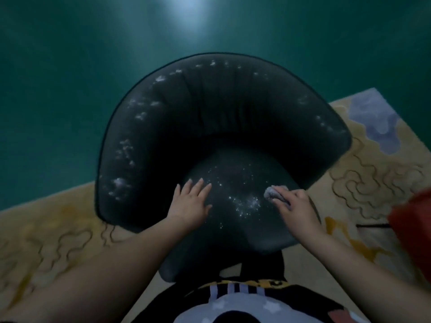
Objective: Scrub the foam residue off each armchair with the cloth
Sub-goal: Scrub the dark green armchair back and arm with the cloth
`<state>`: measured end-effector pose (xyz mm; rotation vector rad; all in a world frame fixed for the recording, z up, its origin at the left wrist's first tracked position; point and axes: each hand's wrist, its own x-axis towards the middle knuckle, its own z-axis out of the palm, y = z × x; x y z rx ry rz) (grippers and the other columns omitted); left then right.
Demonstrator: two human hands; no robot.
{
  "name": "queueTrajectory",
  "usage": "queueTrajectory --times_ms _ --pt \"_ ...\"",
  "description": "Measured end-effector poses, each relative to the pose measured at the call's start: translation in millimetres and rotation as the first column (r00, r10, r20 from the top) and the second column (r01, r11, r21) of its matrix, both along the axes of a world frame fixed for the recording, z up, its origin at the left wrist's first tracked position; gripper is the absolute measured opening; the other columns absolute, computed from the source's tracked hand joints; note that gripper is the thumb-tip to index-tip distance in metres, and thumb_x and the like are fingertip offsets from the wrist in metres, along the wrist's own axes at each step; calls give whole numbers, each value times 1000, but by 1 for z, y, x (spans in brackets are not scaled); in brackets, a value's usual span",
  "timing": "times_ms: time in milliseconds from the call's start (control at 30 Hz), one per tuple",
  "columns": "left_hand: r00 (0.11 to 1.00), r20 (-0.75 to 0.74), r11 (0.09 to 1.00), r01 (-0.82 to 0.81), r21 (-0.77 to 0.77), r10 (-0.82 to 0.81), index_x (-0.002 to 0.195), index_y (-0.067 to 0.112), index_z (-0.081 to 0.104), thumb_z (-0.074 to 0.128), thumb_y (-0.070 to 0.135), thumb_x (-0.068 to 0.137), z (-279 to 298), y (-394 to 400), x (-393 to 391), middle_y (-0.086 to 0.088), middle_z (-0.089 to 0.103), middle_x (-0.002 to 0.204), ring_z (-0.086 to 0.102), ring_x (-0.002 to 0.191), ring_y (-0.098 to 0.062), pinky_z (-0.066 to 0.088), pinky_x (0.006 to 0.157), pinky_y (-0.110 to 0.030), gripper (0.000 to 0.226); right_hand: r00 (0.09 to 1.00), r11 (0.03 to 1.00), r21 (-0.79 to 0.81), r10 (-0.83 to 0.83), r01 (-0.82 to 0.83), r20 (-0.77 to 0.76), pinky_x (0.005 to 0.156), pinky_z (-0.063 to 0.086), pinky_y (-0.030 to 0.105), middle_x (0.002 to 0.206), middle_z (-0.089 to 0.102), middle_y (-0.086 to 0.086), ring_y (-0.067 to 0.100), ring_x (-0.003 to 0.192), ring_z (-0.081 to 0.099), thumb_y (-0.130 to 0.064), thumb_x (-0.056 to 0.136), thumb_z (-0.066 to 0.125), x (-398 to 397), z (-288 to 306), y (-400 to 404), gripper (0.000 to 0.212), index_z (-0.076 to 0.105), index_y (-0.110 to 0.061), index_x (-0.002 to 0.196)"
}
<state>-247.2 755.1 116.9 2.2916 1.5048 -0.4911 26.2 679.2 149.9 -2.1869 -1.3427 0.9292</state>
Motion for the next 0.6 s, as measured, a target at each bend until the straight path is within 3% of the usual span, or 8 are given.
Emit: queueTrajectory --times_ms 133,233,400,600 --pt "981 0 981 -192 -10 192 153 29 6 32 51 97 -8 -10 -3 2 3 162 0 148 -21 0 117 -46 65 962 962 -48 268 -271 -54 70 33 -1 94 35 -16 -4 83 46 -28 94 57 6 -20 54 39 53 -37 132" --pt "936 -16 935 -351 -45 351 153 27 8 32 48 98 -21 -31 -8 1 5 161 2 148 -21 2 118 -44 63 899 895 -86 433 -437 -60 69 33 4 96 36 -11 -2 84 46 -27 94 58 5 -35 84 38 54 -36 131" --pt "811 -69 807 -585 -85 581 153 26 9 33 47 98 -53 -78 -24 1 7 161 4 147 -22 5 118 -43 63 832 821 -136 547 -555 -96 69 32 3 97 37 -12 -2 86 47 -31 92 59 -15 -66 106 37 55 -37 129" --pt "685 -83 674 -728 -126 724 153 26 7 32 46 99 -112 -111 -41 3 6 161 4 147 -20 6 119 -41 63 746 734 -135 647 -665 -157 72 34 -2 100 39 -16 -7 89 48 -33 91 60 -58 -129 108 36 56 -41 126"
